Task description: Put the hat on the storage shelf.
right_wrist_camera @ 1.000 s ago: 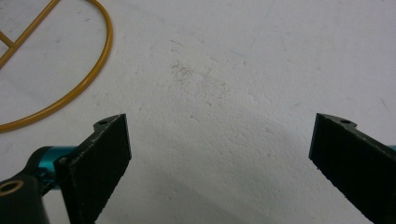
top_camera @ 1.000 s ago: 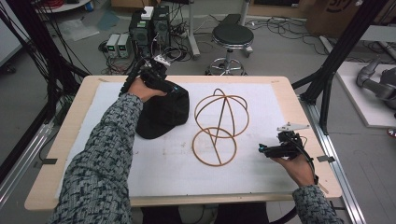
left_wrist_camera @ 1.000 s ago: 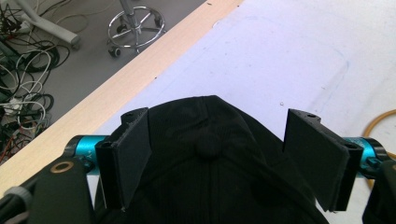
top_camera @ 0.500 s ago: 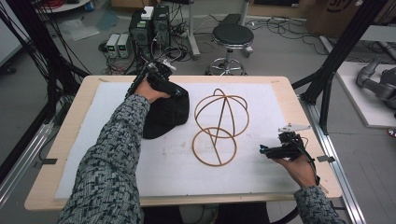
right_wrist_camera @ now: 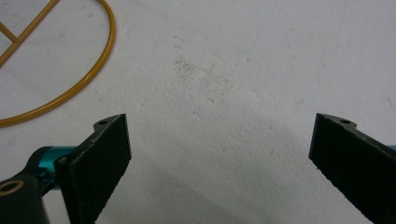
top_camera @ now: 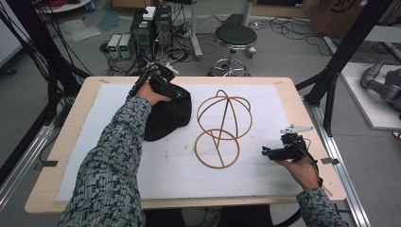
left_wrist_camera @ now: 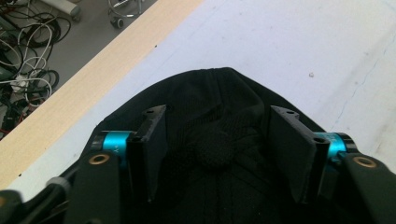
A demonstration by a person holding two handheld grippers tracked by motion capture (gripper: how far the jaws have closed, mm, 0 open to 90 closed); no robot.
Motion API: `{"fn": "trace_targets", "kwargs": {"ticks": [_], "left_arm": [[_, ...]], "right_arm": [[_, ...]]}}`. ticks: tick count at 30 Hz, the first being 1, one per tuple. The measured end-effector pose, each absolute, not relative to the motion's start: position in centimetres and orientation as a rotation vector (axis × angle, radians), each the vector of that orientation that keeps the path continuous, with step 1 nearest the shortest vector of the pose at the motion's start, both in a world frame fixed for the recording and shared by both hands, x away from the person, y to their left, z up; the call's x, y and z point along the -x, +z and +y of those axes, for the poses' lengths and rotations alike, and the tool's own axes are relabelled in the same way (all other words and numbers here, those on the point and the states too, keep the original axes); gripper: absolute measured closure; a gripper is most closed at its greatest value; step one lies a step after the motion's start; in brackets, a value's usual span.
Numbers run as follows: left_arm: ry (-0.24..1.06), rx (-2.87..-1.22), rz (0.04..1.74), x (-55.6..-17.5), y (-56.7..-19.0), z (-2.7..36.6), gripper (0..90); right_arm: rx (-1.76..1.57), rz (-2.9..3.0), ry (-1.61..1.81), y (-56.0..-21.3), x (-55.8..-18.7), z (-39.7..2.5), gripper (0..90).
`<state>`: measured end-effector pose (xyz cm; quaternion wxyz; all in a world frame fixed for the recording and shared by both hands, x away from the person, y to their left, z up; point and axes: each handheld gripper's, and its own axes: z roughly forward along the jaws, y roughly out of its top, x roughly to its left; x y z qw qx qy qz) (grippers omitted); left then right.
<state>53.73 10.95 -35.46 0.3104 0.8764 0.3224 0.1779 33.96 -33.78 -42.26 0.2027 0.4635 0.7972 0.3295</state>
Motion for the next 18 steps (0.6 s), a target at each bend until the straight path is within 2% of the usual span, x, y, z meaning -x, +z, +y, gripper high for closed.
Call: {"fn": "trace_targets", "kwargs": {"ticks": [3, 9, 18], "left_arm": [[0.479, -2.313, 0.853, -53.7, -35.4, 11.0, 44.7], [0.478, -2.319, 0.822, -53.5, -35.2, 11.4, 58.7], [0.460, -2.318, 0.797, -52.6, -34.2, 12.4, 68.4]], "right_arm": [[-1.299, 2.222, 0.920, -42.2, -33.9, -33.8, 5.4], [-1.301, 2.218, 0.914, -42.1, -34.0, -34.0, 5.4], [-1.297, 2.216, 0.919, -42.0, -33.9, -33.9, 5.4]]}}
